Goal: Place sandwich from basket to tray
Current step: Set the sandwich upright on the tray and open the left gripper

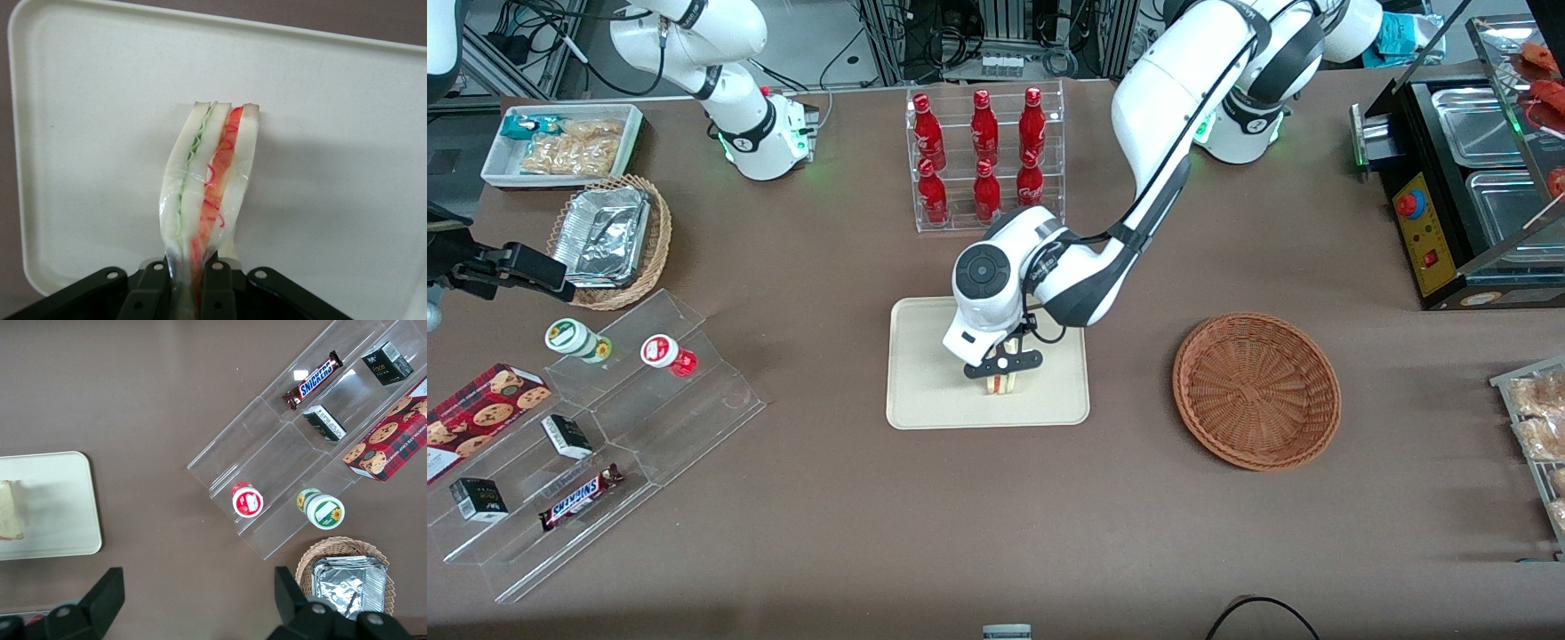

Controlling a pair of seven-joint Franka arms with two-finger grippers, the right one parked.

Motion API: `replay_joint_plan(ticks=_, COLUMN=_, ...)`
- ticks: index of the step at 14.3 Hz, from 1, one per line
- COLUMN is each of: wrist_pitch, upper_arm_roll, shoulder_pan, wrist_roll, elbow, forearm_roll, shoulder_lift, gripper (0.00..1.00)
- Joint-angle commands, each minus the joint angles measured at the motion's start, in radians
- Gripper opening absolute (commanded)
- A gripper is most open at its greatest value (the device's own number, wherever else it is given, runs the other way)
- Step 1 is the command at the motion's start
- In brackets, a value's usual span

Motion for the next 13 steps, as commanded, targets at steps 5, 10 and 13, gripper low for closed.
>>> replay_joint_plan(ticks=5, wrist_pitch=0.001, upper_arm_roll=0.005, shoulder_pan=-0.028, wrist_roll=-0.019, elbow=0.043, forearm_roll=0.009, shoulder_lift=0.011, gripper=1.00)
replay_joint_plan(ticks=10, wrist_pitch=-0.078, upper_arm_roll=0.013, shoulder_pan=-0.017, wrist_roll=-0.014, elbow=0.043, forearm_roll=0.017, shoulder_lift=-0.095, gripper=1.00)
replay_joint_plan(ticks=13, wrist_pitch=-0.146, upper_arm_roll=0.075, shoulder_pan=-0.017, wrist_roll=0.003, elbow=0.028, forearm_roll=0.019, shoulder_lift=-0.150, gripper=1.00)
